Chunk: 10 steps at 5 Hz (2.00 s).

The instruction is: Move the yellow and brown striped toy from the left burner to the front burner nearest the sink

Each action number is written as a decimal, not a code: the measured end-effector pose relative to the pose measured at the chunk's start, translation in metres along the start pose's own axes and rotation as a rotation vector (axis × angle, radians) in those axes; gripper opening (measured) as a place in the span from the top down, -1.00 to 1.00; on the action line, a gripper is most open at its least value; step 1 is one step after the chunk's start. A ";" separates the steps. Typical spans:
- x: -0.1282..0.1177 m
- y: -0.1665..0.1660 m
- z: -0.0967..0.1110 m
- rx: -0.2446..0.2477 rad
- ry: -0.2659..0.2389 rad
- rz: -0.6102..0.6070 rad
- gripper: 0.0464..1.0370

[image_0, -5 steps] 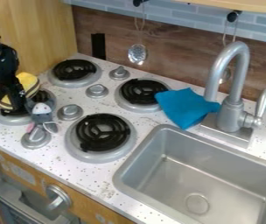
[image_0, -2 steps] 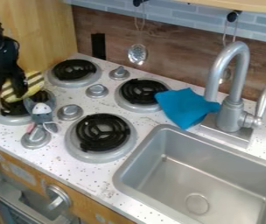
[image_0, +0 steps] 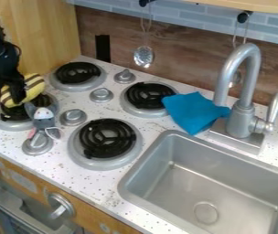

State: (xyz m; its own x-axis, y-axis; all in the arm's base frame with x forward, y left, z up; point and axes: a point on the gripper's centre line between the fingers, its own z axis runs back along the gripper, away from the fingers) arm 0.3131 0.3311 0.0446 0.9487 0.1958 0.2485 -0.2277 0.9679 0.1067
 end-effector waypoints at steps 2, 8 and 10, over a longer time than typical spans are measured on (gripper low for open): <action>-0.002 -0.003 -0.002 -0.015 -0.001 -0.041 -0.24; -0.013 -0.167 0.094 -0.150 -0.104 -0.339 -0.24; -0.032 -0.240 0.072 -0.157 -0.091 -0.515 -0.24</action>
State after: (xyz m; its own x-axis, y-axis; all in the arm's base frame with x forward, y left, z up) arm 0.3215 0.0809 0.0798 0.9042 -0.3178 0.2853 0.3038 0.9482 0.0935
